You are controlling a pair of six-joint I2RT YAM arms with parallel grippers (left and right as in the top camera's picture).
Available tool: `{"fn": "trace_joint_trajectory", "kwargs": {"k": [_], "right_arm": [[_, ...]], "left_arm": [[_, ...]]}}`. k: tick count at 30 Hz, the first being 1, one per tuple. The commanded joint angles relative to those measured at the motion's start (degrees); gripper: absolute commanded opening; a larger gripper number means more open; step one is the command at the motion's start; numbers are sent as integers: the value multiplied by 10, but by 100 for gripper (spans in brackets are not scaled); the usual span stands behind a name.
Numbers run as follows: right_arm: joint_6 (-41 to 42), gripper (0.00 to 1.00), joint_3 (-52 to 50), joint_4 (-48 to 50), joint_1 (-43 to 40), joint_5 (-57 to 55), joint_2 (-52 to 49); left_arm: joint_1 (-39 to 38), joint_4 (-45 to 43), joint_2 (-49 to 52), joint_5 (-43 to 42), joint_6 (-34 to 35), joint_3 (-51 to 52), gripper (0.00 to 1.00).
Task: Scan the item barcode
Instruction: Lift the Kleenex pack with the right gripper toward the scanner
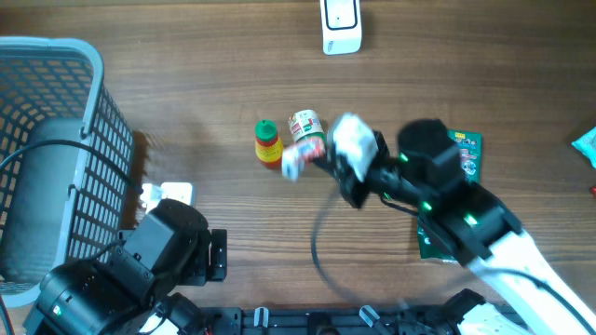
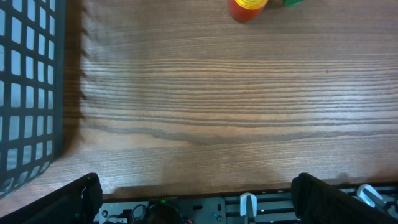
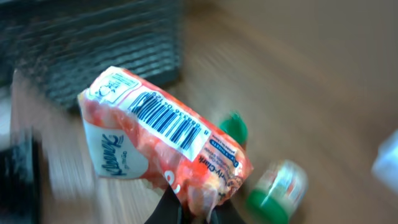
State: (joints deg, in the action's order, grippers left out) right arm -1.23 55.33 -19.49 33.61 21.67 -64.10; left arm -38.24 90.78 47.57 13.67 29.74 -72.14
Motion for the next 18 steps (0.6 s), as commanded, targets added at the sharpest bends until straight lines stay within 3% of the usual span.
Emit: {"fn": "trace_joint_trajectory", "kwargs": {"k": [1,5,10,12,18], "right_arm": [[481,4,7,5,-83,-53,-63],[605,4,7,27,-212,213,-125],[659,4,5,13,-240,305,-140],[739,4,5,29,-242,333,-144],[922,4,5,255,-250,439,-250]], "left_arm": [[-2,-1,-2,5,10,2,100],[-2,-1,-2,5,10,2,100],[-2,-1,-2,5,10,2,100],[-2,-1,-2,5,10,2,100],[-2,-1,-2,5,10,2,100]]}}
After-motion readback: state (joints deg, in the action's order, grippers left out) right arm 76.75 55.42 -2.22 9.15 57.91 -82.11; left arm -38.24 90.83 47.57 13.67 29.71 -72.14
